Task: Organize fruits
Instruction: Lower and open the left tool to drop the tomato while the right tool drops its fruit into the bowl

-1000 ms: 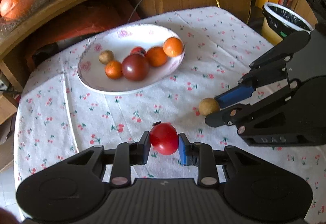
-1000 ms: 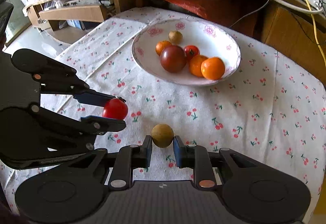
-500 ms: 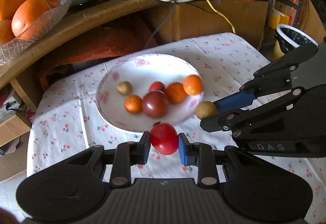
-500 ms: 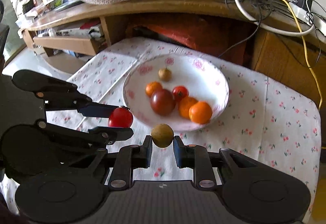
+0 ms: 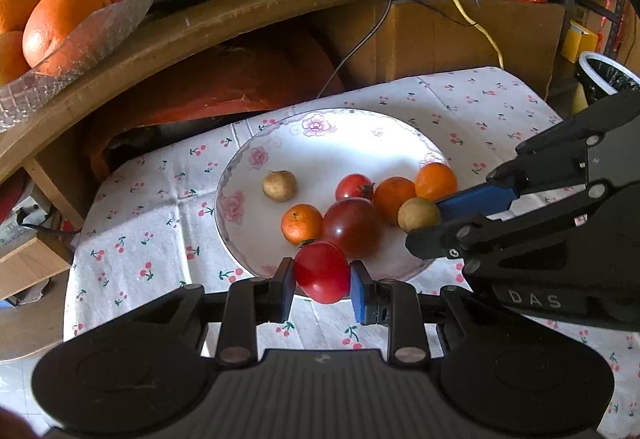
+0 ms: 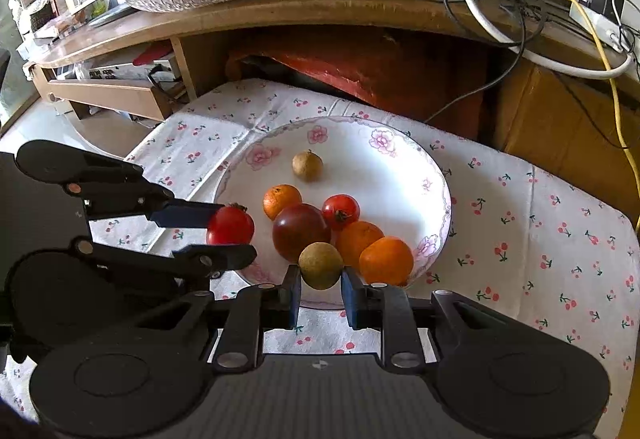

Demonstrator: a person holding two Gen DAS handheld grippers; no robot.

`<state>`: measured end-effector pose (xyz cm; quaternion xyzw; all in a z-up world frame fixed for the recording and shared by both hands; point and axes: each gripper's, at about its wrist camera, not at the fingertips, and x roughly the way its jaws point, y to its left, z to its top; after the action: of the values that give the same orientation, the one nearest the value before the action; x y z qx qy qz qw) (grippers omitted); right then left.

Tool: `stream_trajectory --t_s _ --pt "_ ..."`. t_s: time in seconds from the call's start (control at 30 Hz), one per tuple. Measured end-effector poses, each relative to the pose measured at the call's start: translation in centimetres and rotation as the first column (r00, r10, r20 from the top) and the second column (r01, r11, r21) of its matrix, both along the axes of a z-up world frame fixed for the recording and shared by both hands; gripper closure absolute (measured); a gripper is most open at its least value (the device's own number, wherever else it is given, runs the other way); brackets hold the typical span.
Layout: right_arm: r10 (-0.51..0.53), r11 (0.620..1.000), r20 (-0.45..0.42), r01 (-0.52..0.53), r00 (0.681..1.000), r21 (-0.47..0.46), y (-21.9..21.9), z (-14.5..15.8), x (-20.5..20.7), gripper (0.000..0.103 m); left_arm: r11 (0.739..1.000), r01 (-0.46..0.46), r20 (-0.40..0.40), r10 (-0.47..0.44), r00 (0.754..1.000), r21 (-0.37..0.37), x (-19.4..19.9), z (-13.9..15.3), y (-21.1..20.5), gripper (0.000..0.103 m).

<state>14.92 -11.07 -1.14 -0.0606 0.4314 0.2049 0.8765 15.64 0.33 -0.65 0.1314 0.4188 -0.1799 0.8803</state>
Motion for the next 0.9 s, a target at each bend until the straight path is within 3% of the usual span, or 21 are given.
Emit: stream_trajectory --t_s 0.9 --pt "-0.03 1.0 0.021 0.03 0.999 0.004 0.1 -1.6 2.3 0.082 0.999 -0.052 0.006 0.052 0.999 0.012 2.8 -1.7 -0.3 0.068"
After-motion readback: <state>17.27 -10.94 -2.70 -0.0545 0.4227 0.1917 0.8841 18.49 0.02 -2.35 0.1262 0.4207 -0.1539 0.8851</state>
